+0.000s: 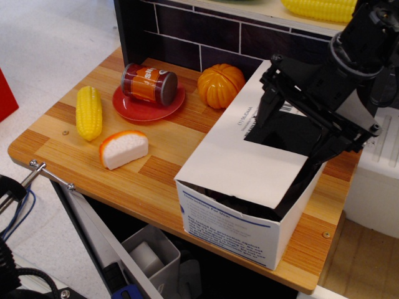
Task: Open white1fbox flap
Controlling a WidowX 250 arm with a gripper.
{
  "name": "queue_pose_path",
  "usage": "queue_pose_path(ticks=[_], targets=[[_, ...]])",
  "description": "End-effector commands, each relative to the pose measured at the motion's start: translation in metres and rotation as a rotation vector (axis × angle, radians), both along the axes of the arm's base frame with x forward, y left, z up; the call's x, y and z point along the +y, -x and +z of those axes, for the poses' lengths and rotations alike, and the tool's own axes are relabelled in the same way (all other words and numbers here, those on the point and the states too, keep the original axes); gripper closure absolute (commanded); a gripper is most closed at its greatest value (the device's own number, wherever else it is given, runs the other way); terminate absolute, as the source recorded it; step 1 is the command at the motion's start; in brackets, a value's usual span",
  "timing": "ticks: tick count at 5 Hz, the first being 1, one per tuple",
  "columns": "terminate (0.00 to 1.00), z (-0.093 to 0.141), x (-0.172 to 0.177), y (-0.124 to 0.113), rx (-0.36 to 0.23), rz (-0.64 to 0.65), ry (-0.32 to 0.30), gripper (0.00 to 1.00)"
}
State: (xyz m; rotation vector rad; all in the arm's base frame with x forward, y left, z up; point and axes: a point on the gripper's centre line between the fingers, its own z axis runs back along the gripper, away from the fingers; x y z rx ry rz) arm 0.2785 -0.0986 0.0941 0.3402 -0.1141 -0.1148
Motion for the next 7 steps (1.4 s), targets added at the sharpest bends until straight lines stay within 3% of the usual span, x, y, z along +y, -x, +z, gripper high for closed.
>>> queue_pose_path(ticks=[1,4,6,7], targets=[[0.00,0.027,0.011,-0.003,-0.017,-0.030,-0.033,0.00],[0.00,0.089,0.037,-0.003,0.116,-0.064,-0.099,0.00],[0.00,0.101,0.069,0.018,0.118,-0.104,-0.158,0.00],[0.00,0.096,0.090,0.026,0.107,-0.123,-0.147,0.00]])
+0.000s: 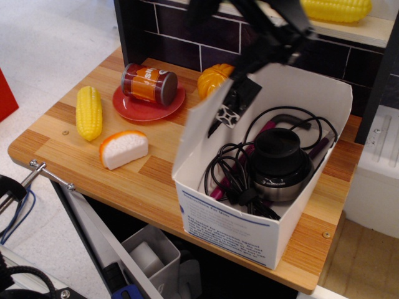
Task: Open white1fbox flap
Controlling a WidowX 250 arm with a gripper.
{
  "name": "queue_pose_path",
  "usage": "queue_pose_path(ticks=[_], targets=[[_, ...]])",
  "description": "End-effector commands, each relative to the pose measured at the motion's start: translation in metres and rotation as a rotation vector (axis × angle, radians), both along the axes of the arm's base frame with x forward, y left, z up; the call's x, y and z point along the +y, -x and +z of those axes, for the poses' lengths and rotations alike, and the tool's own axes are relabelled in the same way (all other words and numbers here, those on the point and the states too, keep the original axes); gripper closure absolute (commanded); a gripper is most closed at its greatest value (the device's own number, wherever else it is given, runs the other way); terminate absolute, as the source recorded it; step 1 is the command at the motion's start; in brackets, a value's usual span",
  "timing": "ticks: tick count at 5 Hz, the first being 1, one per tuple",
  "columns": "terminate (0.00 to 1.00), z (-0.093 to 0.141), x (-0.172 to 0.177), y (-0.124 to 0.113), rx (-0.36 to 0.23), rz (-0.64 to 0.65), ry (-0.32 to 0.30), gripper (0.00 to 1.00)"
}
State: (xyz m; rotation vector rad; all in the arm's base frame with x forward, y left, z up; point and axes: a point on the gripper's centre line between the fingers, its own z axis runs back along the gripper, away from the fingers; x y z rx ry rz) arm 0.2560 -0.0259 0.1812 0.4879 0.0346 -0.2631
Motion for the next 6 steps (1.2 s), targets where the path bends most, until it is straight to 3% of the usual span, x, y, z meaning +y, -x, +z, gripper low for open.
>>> queue_pose_path(ticks=[1,4,6], targets=[[0.00,0.005,0.034,0.006,-0.057,-0.034,0.038,0.00],[0.00,-0.018,0.076,0.006,-0.118,-0.067,0.113,0.00],[0.00,-0.044,0.099,0.005,-0.158,-0.061,0.234,0.00]])
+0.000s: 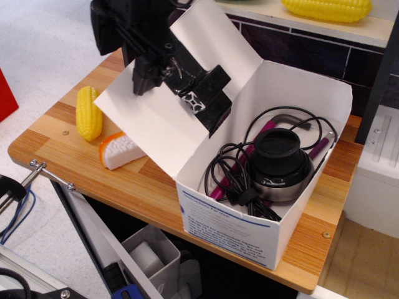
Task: Open white1fbox flap
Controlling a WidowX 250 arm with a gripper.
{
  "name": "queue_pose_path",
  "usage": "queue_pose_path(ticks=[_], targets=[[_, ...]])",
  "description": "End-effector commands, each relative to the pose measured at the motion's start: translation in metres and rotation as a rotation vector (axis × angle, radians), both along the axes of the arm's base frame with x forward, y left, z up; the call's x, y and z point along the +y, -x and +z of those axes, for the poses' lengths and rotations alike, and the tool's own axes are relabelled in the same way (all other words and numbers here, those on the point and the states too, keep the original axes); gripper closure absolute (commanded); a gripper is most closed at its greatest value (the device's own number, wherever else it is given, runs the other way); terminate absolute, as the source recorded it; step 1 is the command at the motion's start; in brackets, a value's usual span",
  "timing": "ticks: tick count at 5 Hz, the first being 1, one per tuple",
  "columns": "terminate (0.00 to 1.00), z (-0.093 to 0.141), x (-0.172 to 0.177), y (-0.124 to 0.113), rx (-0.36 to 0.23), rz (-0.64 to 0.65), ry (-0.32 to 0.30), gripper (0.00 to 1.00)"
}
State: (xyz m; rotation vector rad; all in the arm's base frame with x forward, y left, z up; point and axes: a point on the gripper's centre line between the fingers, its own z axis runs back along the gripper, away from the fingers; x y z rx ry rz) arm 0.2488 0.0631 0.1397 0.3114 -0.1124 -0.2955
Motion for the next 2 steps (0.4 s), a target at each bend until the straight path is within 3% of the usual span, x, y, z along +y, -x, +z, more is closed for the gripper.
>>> queue_pose_path(ticks=[1,2], targets=[[0.00,-0.022,0.020,-0.003,-0.053,-0.001,0.125,0.00],[1.00,-0.032,0.021,-0.005,-0.049,0.009,0.169,0.00]])
